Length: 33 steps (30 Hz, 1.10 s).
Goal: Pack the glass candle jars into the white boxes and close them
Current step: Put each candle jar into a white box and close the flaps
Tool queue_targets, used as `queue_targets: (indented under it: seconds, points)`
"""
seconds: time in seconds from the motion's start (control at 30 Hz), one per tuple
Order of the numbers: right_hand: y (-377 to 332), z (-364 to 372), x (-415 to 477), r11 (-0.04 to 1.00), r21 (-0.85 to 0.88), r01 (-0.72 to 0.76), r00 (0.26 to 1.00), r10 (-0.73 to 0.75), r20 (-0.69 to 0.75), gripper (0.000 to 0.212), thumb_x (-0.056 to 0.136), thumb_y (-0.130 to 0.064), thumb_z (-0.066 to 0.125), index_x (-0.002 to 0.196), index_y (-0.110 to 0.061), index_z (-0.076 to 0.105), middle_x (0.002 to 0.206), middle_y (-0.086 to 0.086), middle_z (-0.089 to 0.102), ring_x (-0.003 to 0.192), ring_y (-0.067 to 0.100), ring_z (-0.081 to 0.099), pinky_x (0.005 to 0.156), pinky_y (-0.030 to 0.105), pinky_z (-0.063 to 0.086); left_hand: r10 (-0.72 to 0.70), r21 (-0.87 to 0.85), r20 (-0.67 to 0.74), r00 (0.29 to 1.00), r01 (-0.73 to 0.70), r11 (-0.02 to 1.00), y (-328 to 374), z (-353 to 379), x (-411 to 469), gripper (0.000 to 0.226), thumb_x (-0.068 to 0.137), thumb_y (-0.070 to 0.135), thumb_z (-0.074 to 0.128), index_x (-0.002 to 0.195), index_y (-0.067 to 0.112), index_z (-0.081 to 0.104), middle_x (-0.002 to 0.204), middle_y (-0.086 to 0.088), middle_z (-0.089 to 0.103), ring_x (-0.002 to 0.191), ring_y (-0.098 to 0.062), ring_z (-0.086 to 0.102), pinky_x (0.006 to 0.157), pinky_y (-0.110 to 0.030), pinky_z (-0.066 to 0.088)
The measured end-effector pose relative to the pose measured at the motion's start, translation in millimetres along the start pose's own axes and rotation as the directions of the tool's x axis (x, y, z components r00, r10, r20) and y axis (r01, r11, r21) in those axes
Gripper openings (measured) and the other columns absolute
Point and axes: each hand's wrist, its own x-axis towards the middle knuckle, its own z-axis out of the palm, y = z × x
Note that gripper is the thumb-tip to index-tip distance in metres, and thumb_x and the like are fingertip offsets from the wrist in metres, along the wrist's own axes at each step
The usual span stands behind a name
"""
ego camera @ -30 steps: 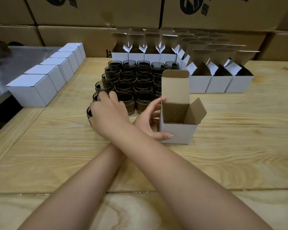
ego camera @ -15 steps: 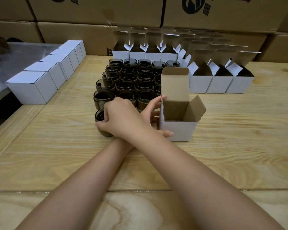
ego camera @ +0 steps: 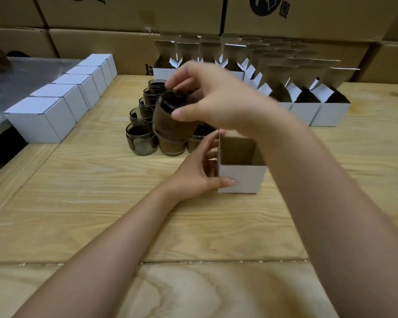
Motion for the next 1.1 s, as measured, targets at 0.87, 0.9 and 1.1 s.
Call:
queue_targets:
  seconds: [0.87,0.9,1.1]
  points:
    - [77,-34,-33,0.883,-0.466,-0.06,0.963,0.174,0.206,0.047,0.085,-0.011,0.067,0.122,-0.035,0.052,0.121,-0.009,0.048,0.109,0.012,0.046,0.088,0.029,0.046,0.086,-0.012,-0.021,0.996,-0.086,0.996,-10,-1,8,0.094,0.062,0.023,0.085,0.137,0.042,0.032,0.142,-0.003,0.046,0.125,-0.015,0.052,0.1,-0.035,0.048]
    - [77,-33,-32,0.878,-0.477,-0.048,0.962,0.17,0.215,0.047,0.085,-0.011,0.067,0.122,-0.035,0.052,0.122,-0.008,0.047,0.112,0.013,0.044,0.09,0.03,0.046,0.085,-0.01,-0.023,0.996,-0.085,0.996,-10,-1,8,0.094,0.062,0.025,0.085,0.137,0.042,0.032,0.141,-0.003,0.047,0.126,-0.016,0.052,0.101,-0.037,0.047]
    - [76,-38,-32,0.922,-0.377,-0.091,0.931,0.214,0.296,0.042,0.085,-0.004,0.064,0.109,-0.039,0.059,0.119,-0.011,0.047,0.103,0.014,0.051,0.078,0.034,0.057,0.06,0.02,-0.022,0.998,-0.059,0.998,-12,-2,8,0.102,0.062,0.023,0.085,0.144,0.033,0.027,0.143,-0.005,0.045,0.128,-0.016,0.05,0.105,-0.04,0.045]
